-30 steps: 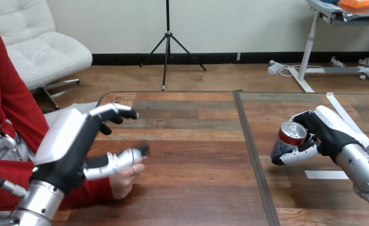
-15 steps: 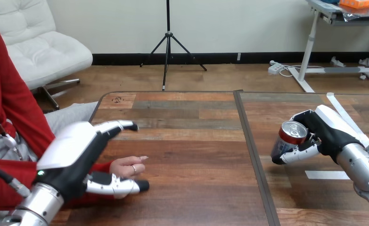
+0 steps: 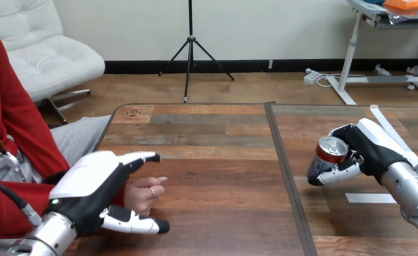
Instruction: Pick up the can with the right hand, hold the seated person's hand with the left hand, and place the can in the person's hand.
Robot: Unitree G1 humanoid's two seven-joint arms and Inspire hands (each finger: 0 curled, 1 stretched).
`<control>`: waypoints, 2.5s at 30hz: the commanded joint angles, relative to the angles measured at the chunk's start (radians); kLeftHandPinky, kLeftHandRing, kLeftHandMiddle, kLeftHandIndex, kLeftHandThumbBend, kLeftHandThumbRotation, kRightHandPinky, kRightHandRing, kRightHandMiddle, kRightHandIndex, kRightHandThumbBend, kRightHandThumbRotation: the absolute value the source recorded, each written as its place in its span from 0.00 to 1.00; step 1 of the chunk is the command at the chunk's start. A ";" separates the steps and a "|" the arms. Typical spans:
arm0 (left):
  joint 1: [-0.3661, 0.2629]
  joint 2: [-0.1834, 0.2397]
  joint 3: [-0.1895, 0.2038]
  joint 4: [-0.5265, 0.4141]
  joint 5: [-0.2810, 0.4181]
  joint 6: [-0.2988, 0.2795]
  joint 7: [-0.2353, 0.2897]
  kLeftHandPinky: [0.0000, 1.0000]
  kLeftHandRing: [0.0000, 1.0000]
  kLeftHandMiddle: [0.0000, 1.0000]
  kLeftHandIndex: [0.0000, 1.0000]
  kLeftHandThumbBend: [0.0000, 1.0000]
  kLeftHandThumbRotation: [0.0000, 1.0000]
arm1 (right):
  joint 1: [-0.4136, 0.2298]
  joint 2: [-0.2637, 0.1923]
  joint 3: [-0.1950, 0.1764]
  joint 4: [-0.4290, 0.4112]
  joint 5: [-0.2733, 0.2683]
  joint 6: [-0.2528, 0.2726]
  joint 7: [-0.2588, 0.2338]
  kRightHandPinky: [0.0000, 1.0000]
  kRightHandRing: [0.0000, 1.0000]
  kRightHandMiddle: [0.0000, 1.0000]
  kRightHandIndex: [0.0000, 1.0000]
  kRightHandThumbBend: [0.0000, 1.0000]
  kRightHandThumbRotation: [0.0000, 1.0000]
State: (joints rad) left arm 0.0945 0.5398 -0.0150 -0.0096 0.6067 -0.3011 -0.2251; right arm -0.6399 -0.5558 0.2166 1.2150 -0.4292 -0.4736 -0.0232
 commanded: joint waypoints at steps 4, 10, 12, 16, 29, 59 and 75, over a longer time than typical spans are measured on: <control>-0.076 0.046 -0.028 -0.002 0.064 0.057 -0.012 0.83 0.87 0.88 0.86 1.00 0.43 | -0.078 -0.033 -0.034 -0.054 0.027 -0.017 -0.011 0.34 0.37 0.42 0.44 0.78 0.00; -0.087 0.049 -0.042 0.021 0.105 0.070 0.013 0.82 0.86 0.87 0.85 1.00 0.41 | -0.080 -0.031 -0.036 -0.056 0.028 -0.017 -0.007 0.34 0.37 0.42 0.44 0.78 0.00; -0.089 0.048 -0.045 0.026 0.114 0.075 0.018 0.81 0.86 0.87 0.85 1.00 0.40 | -0.079 -0.031 -0.037 -0.056 0.027 -0.023 -0.009 0.34 0.37 0.42 0.44 0.79 0.00; -0.097 0.054 -0.059 0.037 0.162 0.101 0.033 0.81 0.86 0.87 0.84 1.00 0.39 | -0.079 -0.032 -0.036 -0.055 0.025 -0.035 -0.012 0.34 0.37 0.42 0.44 0.79 0.00; -0.128 0.063 -0.094 0.087 0.233 0.167 0.050 0.83 0.88 0.88 0.85 1.00 0.35 | -0.081 -0.031 -0.042 -0.050 0.024 -0.038 -0.004 0.33 0.37 0.42 0.44 0.79 0.00; -0.200 0.087 -0.131 0.255 0.258 0.226 0.172 0.85 0.88 0.88 0.86 1.00 0.27 | -0.077 -0.033 -0.045 -0.045 0.022 -0.039 -0.003 0.34 0.37 0.42 0.44 0.79 0.00; -0.239 0.091 -0.143 0.296 0.227 0.258 0.152 0.82 0.84 0.84 0.84 0.98 0.15 | -0.077 -0.032 -0.046 -0.047 0.023 -0.037 -0.003 0.34 0.37 0.42 0.44 0.80 0.00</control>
State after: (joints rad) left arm -0.0913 0.6125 -0.1438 0.2672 0.8428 -0.0524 -0.0664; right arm -0.6399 -0.5579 0.1932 1.2150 -0.4294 -0.4866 -0.0227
